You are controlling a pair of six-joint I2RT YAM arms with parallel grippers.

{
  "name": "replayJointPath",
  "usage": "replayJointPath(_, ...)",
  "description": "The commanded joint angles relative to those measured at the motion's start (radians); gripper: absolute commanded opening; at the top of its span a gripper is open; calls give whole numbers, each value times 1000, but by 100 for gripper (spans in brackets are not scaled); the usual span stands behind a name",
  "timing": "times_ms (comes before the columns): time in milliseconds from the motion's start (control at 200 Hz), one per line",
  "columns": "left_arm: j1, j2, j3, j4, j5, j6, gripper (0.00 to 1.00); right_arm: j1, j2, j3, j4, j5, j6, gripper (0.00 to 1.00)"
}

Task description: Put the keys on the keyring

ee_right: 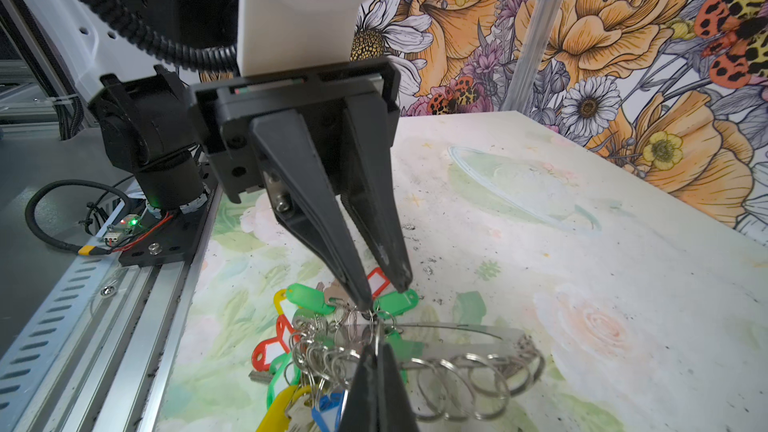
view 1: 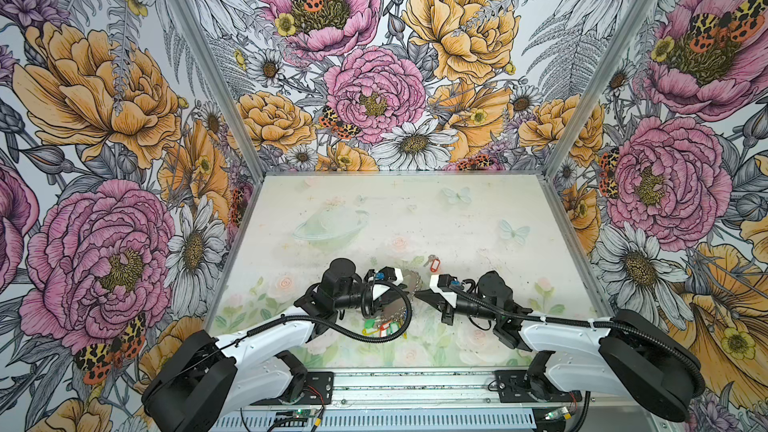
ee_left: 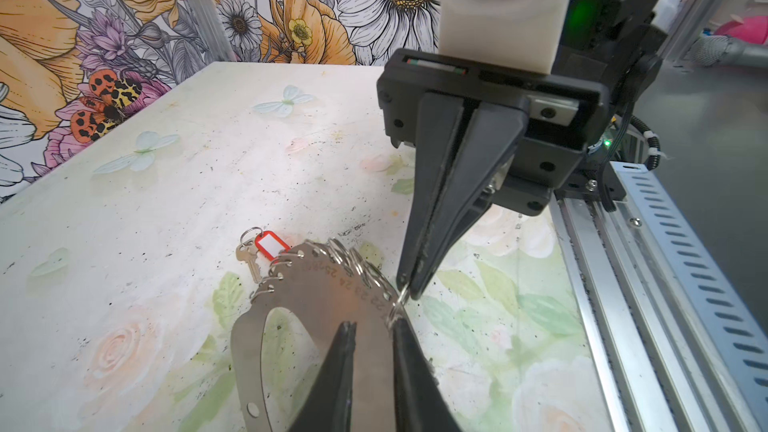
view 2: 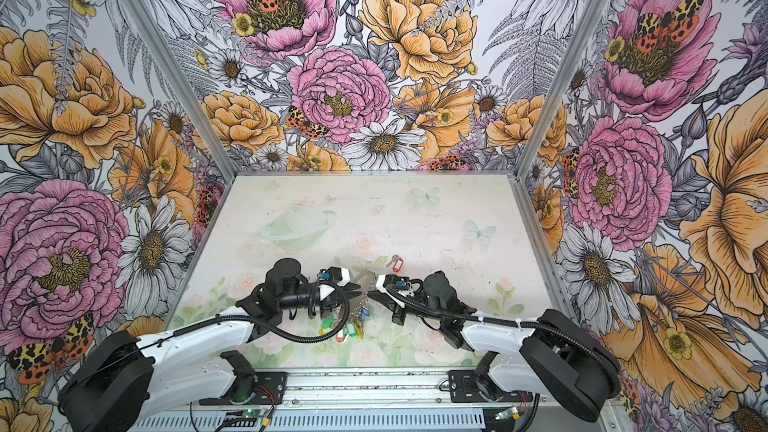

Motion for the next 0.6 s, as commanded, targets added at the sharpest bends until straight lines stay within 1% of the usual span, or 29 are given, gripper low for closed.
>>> replayJointPath(0, 8, 22, -11, 33, 66, -10, 21, -8, 11, -12, 140, -28, 33, 0)
replayJointPath(165, 3, 26, -5, 36, 120, -27, 19, -6, 16, -16, 195, -74, 61, 0)
replayJointPath(420, -2, 32, -2, 35, 115, -24, 13, -6, 37, -11, 228, -129, 72, 0)
replayJointPath(460, -1, 26, -3, 35, 116, -26, 11, -6, 42, -12, 233, -129, 72, 0)
replayJointPath(596, 2, 11, -7, 35, 112, -27, 10, -6, 63, -16, 254, -126, 72, 0)
